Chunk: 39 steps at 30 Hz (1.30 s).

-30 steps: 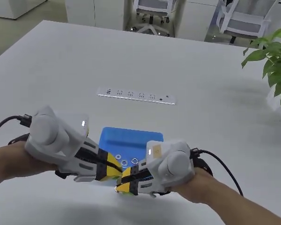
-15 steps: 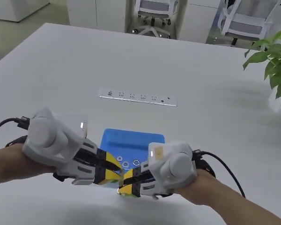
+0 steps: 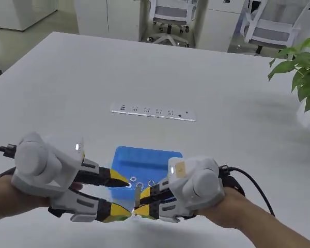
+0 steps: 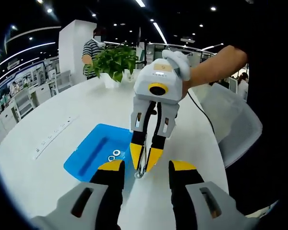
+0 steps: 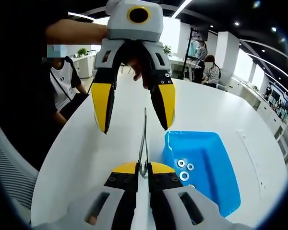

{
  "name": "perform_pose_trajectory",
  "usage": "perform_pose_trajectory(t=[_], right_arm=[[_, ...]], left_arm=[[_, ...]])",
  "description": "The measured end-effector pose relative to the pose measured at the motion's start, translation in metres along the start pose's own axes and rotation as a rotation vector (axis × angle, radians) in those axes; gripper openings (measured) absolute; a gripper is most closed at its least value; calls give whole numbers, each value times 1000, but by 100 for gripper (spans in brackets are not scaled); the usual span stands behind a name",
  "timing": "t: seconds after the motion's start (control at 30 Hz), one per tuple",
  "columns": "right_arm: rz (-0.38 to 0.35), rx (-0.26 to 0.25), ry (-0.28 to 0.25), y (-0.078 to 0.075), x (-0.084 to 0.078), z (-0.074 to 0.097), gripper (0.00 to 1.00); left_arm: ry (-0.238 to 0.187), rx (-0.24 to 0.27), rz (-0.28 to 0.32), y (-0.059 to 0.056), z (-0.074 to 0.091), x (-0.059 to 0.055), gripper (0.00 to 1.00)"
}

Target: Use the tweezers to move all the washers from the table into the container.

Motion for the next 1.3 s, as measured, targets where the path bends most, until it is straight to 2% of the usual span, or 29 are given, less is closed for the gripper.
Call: perform_pose_trajectory(t=[0.23, 0.43, 0.87, 1.07, 1.3], right_arm=[[15, -10, -5, 2, 6, 9, 8], [30, -19, -11, 0, 12, 20, 8], [41, -6, -15, -1, 23, 35, 8], [32, -7, -26, -5, 28, 44, 8], [15, -23, -46, -20, 32, 53, 9]], left_arm=[[-27, 58, 47, -3, 7, -3, 59], [-33, 102, 79, -2, 12, -9, 71], [-69, 187, 139, 0, 21, -16, 90], [-77, 214, 151, 1, 25, -19, 95], [-96, 235, 173, 1, 25, -19, 99]])
Point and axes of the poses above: the centre of the closed fingertips' face, and the gripper's own axes: z roughly backward along the fingers, y roughly to its left, x roughly out of its top, the point moved 1 cm from there along z, roughly backward along the fingers, and after that the axes turned 8 degrees about y, right-handed, at the moved point
